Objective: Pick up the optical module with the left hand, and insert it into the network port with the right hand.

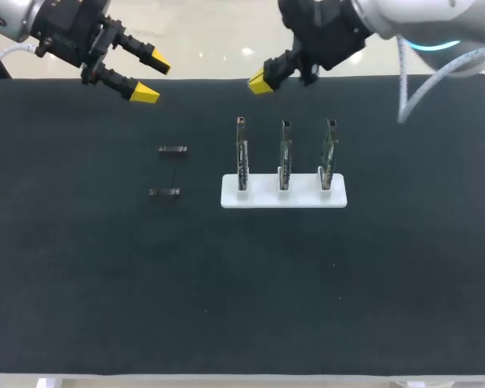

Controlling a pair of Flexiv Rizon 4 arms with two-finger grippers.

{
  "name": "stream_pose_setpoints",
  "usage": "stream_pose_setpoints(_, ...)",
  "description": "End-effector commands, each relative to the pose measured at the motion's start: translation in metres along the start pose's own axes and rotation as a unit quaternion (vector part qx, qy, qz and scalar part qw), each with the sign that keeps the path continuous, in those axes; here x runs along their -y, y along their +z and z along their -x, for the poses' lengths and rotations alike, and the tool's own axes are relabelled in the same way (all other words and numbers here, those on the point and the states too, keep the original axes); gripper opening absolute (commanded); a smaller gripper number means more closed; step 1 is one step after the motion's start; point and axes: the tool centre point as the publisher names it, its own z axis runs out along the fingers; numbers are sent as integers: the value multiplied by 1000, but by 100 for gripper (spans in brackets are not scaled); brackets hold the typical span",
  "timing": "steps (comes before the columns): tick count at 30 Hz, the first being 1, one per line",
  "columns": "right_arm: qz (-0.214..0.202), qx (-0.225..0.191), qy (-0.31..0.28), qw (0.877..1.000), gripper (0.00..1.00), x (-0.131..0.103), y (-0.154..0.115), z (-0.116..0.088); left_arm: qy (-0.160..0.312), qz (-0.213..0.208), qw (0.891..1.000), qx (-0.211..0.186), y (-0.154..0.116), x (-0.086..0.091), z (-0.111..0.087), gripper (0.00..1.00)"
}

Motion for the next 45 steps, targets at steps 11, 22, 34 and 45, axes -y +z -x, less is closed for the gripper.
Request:
stream_pose_setpoints(11,10,-20,-5,1000,0,-19,-67,-35,-1,-2,1000,-2,0,-1,0,100)
stream_pose_setpoints(22,6,-10,-22,1000,0,-26,-118,-71,-1,-2,1000,-2,0,-1,0,100)
stream_pose_setpoints(34,27,-3,-54,998,0,-2,-159,-97,-1,-2,1000,-2,0,-1,0,100)
stream_pose_setpoints(45,34,2,-60,998,100,8,-167,-104,-1,-2,1000,-2,0,-1,0,100)
